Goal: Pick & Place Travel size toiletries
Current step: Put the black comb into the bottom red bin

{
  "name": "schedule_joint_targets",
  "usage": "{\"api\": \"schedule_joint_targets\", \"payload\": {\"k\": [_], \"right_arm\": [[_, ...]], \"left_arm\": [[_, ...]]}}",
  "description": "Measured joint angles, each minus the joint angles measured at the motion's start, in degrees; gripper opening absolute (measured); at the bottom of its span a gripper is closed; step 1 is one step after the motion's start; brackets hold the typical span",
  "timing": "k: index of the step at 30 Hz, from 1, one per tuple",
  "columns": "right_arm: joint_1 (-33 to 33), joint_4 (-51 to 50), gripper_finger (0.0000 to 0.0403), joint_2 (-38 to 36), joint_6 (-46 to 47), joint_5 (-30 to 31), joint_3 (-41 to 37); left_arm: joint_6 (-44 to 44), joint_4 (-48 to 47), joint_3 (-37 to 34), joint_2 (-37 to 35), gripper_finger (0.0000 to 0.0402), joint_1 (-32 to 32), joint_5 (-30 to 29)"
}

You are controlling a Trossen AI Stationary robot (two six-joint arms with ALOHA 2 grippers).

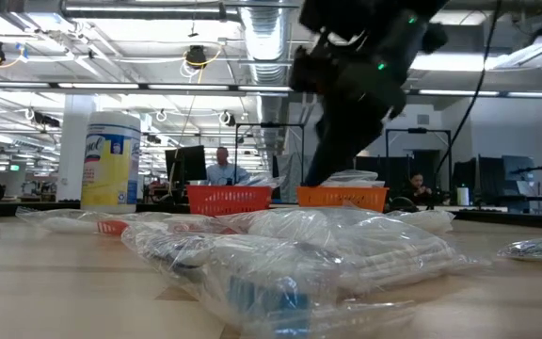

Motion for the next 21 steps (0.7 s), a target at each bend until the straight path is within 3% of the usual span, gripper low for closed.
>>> {"api": "schedule_joint_targets", "payload": {"k": [5, 7, 11, 14, 21], "right_arm": [[0.60, 6.47, 0.0045, 2.62, -2.53, 2.41, 1.76], [0.85, 10.39, 0.0013, 2.75, -3.70, 1.38, 2.01], [0.92, 10.97, 0.0016, 4.20, -5.72, -1.71, 2.52], [1.44, 8.82, 0.0003, 6.47, -7.46, -1.94, 2.84], [3.88, 18.27, 0.0002, 10.25, -10.29, 0.87, 3.92]], "left_arm": [[-20.25, -18.76, 0.04, -0.67, 0.0149, 0.16, -2.01], [-28.95, -27.40, -0.04, 0.56, 0.0101, -0.08, -2.73], [-31.91, -29.07, 0.05, 1.18, 0.0013, 0.09, -3.36], [-30.40, -29.02, 0.50, 0.02, 0.0008, 0.06, -0.79], [-29.98, -30.34, 0.28, -0.53, 0.0001, 1.11, 2.62]]}}
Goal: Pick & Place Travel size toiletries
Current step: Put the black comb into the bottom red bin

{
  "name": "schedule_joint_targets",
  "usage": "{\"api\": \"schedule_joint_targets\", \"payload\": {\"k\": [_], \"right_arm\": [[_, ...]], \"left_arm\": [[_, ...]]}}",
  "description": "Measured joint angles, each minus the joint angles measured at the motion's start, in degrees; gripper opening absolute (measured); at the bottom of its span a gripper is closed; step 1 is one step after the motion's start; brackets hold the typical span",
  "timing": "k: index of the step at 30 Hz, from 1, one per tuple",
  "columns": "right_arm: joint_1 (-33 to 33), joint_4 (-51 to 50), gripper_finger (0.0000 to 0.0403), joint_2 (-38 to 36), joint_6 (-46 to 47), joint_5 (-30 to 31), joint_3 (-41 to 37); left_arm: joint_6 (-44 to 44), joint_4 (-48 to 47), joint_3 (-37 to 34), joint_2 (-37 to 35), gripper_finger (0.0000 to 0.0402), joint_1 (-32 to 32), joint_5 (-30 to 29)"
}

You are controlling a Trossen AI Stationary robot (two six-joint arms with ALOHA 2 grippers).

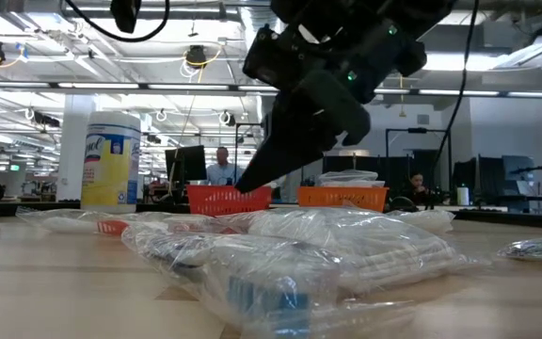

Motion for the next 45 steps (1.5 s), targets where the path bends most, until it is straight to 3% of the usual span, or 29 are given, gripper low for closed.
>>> {"api": "schedule_joint_targets", "payload": {"k": [6, 17, 23, 34, 38, 42, 45], "right_arm": [[-0.31, -0.51, 0.0001, 0.02, 0.47, 0.26, 0.24], [-0.50, -2.35, 0.0000, 6.66, 1.19, 0.19, 4.31], [-2.40, -2.14, 0.0000, 9.93, 6.54, 0.64, 7.62], [-2.80, -3.53, 0.0000, 10.47, 20.84, 17.41, 7.90], [-0.18, -1.55, 0.0000, 10.21, 20.06, 24.76, 7.57], [2.17, 4.27, 0.0000, 9.92, 16.21, 25.72, 7.73], [2.76, 3.30, 0.0000, 9.92, 15.25, 30.01, 7.73]], "left_arm": [[-0.07, -1.75, -0.07, 0.16, 0.0001, 1.18, 0.23], [-0.59, -2.76, -0.09, 0.57, 0.0001, 1.68, 0.26], [-0.72, -2.68, -0.37, 0.55, 0.0001, 2.11, 0.23], [-0.92, -2.73, -0.37, 0.55, 0.0001, 2.09, 0.23], [-0.87, -2.72, -0.37, 0.55, 0.0001, 2.09, 0.23], [-0.79, -2.73, -0.37, 0.55, 0.0001, 2.09, 0.21], [-0.79, -2.72, -0.37, 0.55, 0.0001, 2.09, 0.21]]}}
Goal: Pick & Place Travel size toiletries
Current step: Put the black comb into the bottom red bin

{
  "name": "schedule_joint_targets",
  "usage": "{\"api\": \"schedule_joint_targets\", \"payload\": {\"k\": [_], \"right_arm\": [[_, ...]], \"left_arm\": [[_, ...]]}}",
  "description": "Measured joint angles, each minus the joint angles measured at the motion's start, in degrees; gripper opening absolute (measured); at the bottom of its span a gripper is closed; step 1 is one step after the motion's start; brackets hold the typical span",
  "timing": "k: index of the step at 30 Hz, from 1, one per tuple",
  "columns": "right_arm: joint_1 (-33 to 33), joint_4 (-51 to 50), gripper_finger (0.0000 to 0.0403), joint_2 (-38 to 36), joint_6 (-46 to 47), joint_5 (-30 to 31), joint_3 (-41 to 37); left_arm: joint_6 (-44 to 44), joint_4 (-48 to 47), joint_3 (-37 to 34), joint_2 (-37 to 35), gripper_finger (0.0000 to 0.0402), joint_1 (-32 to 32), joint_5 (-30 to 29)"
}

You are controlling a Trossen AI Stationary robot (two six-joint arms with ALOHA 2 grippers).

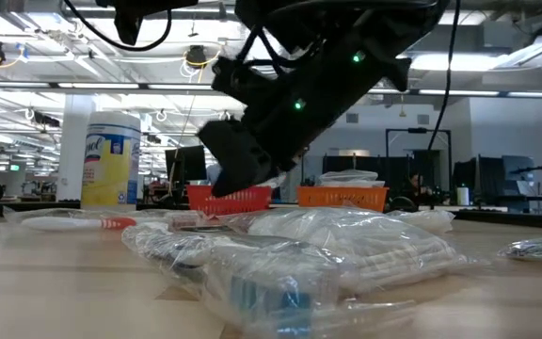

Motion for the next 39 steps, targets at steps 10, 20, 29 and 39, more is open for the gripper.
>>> {"api": "schedule_joint_targets", "payload": {"k": [10, 20, 29, 39], "right_arm": [[-6.00, -4.64, 0.0000, 0.26, 5.23, -0.10, -1.40], [-3.13, -12.78, 0.0000, 0.02, 11.72, -1.57, -1.18], [4.18, -14.01, 0.0000, 0.20, 16.13, 6.24, -1.43], [4.71, -2.86, 0.0000, 0.04, -0.17, -1.13, -1.38]], "left_arm": [[-0.15, 0.03, 0.00, 0.00, 0.0001, 0.00, 0.00], [-0.08, 0.02, 0.00, 0.00, 0.0001, 0.00, 0.00], [0.04, 0.02, 0.00, 0.00, 0.0001, 0.00, 0.00], [0.04, 0.01, 0.00, 0.00, 0.0001, 0.44, 0.00]]}}
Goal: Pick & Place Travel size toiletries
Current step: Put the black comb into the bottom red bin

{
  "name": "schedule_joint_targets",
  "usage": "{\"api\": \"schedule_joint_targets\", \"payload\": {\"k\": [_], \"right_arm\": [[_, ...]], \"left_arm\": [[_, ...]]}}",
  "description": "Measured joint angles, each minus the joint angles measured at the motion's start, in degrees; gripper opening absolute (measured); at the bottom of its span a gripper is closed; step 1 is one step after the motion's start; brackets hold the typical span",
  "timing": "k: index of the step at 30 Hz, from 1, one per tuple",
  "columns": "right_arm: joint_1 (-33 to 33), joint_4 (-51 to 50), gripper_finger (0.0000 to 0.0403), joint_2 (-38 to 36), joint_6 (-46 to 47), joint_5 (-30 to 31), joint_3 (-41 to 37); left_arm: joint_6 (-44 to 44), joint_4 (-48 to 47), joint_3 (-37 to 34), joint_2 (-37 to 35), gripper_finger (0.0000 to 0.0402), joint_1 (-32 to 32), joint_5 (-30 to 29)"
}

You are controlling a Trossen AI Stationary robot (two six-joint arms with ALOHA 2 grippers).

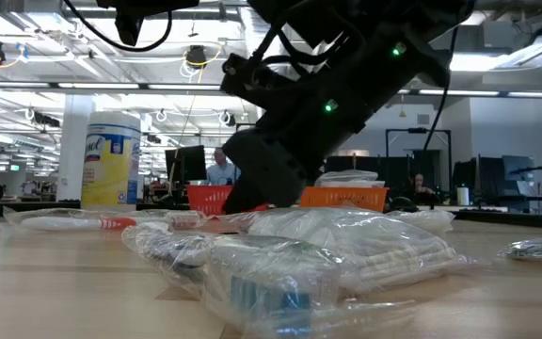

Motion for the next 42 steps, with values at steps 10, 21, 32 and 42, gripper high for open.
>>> {"api": "schedule_joint_targets", "payload": {"k": [10, 21, 32, 42], "right_arm": [[-2.67, -1.10, 0.0000, -3.88, -9.95, -20.23, 0.12], [-6.80, -2.73, 0.0000, -1.88, -9.98, -38.04, 0.08], [-5.68, 1.14, 0.0000, -0.10, -9.01, -34.38, 0.21], [-5.13, 2.70, 0.0000, 0.21, -3.93, -14.63, 0.13]], "left_arm": [[-0.11, -0.26, -0.85, -0.02, 0.0001, 1.17, 0.03], [-1.28, -0.18, -0.85, -0.02, 0.0001, 2.73, 3.30], [-1.29, -0.09, -0.85, -0.02, 0.0001, 2.73, 3.54], [-1.29, -0.13, -0.85, -0.02, 0.0001, 2.73, 3.52]]}}
